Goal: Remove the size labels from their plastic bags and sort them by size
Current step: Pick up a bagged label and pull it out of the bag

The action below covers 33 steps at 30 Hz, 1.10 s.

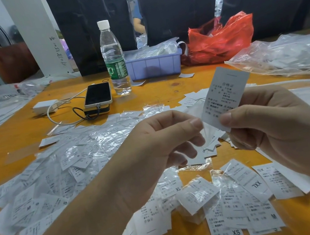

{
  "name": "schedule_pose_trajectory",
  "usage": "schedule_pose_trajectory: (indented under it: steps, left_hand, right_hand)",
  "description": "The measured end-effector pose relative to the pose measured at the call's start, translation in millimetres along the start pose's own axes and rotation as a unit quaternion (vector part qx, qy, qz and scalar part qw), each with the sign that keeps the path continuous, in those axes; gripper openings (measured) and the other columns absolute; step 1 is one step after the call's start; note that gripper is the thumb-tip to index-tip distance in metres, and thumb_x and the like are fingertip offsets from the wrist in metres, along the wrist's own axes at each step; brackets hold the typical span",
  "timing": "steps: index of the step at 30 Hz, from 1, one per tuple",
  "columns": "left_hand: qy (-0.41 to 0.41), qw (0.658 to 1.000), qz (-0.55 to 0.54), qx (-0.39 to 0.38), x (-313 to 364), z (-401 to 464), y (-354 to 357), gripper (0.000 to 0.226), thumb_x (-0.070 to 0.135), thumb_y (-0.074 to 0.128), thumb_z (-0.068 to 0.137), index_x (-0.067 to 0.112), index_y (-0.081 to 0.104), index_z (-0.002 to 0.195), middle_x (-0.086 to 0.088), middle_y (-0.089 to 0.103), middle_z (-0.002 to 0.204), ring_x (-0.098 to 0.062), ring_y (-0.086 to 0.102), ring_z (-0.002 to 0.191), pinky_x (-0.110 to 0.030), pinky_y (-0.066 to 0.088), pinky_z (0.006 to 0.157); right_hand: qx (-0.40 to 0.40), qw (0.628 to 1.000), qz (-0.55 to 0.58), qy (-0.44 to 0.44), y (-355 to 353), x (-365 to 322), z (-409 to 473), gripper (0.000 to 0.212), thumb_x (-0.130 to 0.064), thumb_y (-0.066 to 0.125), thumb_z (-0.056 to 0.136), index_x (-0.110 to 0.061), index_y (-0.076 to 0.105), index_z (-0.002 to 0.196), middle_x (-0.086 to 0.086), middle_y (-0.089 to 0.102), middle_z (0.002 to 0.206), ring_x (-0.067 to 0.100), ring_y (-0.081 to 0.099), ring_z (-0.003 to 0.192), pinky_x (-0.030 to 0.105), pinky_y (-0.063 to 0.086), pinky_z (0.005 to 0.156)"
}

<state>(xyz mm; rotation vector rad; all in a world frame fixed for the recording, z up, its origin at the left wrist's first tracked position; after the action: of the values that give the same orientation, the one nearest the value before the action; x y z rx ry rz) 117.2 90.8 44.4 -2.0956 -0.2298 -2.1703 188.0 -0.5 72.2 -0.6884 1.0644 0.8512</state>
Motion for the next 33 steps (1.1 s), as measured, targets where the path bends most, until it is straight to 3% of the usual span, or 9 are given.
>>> schedule_pose_trajectory:
  steps: [5, 11, 19, 22, 27, 33]
  left_hand:
    - [0.012, 1.000, 0.008, -0.001, 0.7, -0.5, -0.7, 0.006, 0.027, 0.068, 0.077, 0.023, 0.072, 0.075, 0.000, 0.067, 0.072, -0.011, 0.058, 0.062, -0.023, 0.046, 0.060]
    - [0.012, 1.000, 0.023, 0.009, 1.1, -0.4, -2.3, 0.006, 0.028, 0.070, 0.075, 0.025, 0.073, 0.072, 0.001, 0.067, 0.070, -0.011, 0.058, 0.062, -0.025, 0.047, 0.061]
    - [0.014, 0.999, 0.032, 0.025, 1.4, -0.7, -4.9, 0.006, 0.028, 0.071, 0.072, 0.024, 0.075, 0.073, 0.002, 0.065, 0.066, -0.012, 0.057, 0.062, -0.023, 0.047, 0.058]
    - [0.014, 0.998, 0.046, 0.040, 1.7, -0.9, -7.0, 0.008, 0.031, 0.078, 0.074, 0.024, 0.074, 0.071, 0.003, 0.064, 0.064, -0.010, 0.055, 0.060, -0.022, 0.046, 0.057]
    - [0.014, 0.997, 0.039, 0.061, 2.1, -1.2, -11.3, 0.013, 0.034, 0.071, 0.066, 0.022, 0.073, 0.070, 0.002, 0.062, 0.061, -0.010, 0.053, 0.055, -0.021, 0.046, 0.055]
    - [0.011, 0.997, 0.038, 0.063, 1.9, -1.4, -11.5, 0.015, 0.036, 0.071, 0.067, 0.022, 0.070, 0.066, 0.004, 0.058, 0.057, -0.007, 0.050, 0.051, -0.020, 0.044, 0.053]
  right_hand:
    - [0.033, 0.998, -0.046, -0.007, -4.4, -2.3, -0.3, 0.020, -0.011, 0.058, 0.073, -0.020, 0.076, 0.071, -0.001, 0.048, 0.048, 0.009, 0.034, 0.040, 0.025, 0.029, 0.044]
    - [0.045, 0.992, -0.110, -0.034, -4.6, -11.7, -1.9, 0.024, -0.014, 0.059, 0.074, -0.027, 0.078, 0.081, -0.002, 0.061, 0.057, 0.003, 0.039, 0.044, 0.016, 0.036, 0.044]
    - [0.047, 0.992, -0.111, -0.045, -3.2, -15.4, -3.2, 0.023, -0.012, 0.056, 0.075, -0.020, 0.076, 0.084, -0.006, 0.063, 0.058, 0.002, 0.041, 0.044, 0.015, 0.036, 0.046]
    - [0.041, 0.996, -0.075, -0.039, -2.5, -13.7, -3.1, 0.018, -0.009, 0.056, 0.074, -0.011, 0.073, 0.080, 0.001, 0.053, 0.054, 0.008, 0.034, 0.044, 0.023, 0.028, 0.043]
    - [0.037, 0.998, -0.034, -0.026, -2.1, -12.6, -1.1, 0.022, -0.007, 0.056, 0.073, -0.016, 0.075, 0.069, 0.035, 0.044, 0.069, 0.012, 0.032, 0.042, 0.029, 0.025, 0.044]
    - [0.020, 0.999, -0.028, -0.025, 0.6, -10.9, -0.1, 0.023, -0.007, 0.056, 0.074, -0.018, 0.076, 0.070, 0.034, 0.042, 0.066, 0.011, 0.032, 0.042, 0.026, 0.027, 0.043]
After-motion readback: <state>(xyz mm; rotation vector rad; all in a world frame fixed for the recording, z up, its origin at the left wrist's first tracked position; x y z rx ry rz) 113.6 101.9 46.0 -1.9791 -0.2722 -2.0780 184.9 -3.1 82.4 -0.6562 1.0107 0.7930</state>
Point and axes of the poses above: each hand's wrist, its own z-axis towards the middle knuckle, its own y-axis out of the palm, x = y × z, the point moved 10 cm from there along z, towards the middle knuckle
